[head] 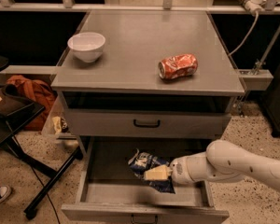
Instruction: Place blue chip bag into middle drawer
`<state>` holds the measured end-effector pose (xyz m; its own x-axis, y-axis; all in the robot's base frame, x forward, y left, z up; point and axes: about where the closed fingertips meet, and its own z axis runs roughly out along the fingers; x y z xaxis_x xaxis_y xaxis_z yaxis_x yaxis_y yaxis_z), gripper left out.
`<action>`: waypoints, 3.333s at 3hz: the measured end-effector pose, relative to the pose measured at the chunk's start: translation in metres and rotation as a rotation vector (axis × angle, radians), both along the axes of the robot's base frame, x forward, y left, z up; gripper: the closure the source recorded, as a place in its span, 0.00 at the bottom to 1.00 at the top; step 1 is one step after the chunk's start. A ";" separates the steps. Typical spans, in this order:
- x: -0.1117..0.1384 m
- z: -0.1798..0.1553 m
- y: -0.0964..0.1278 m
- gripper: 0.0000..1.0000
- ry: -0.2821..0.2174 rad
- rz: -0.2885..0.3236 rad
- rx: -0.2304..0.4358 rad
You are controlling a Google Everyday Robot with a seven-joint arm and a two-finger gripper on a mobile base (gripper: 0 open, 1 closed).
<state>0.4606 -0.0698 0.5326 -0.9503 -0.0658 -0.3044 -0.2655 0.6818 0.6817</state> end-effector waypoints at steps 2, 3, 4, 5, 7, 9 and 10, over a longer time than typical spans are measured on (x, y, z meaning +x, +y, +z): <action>0.036 -0.080 0.022 1.00 0.069 -0.021 0.187; 0.045 -0.108 0.026 0.81 0.086 -0.043 0.237; 0.052 -0.117 0.022 0.58 0.076 -0.069 0.248; 0.057 -0.119 0.015 0.34 0.059 -0.095 0.233; 0.061 -0.120 -0.005 0.00 0.032 -0.147 0.176; 0.066 -0.093 -0.044 0.00 -0.044 -0.161 0.151; 0.068 -0.078 -0.067 0.00 -0.075 -0.135 0.090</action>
Offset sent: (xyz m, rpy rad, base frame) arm 0.0573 0.0321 -0.1317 0.2914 0.1168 -0.0401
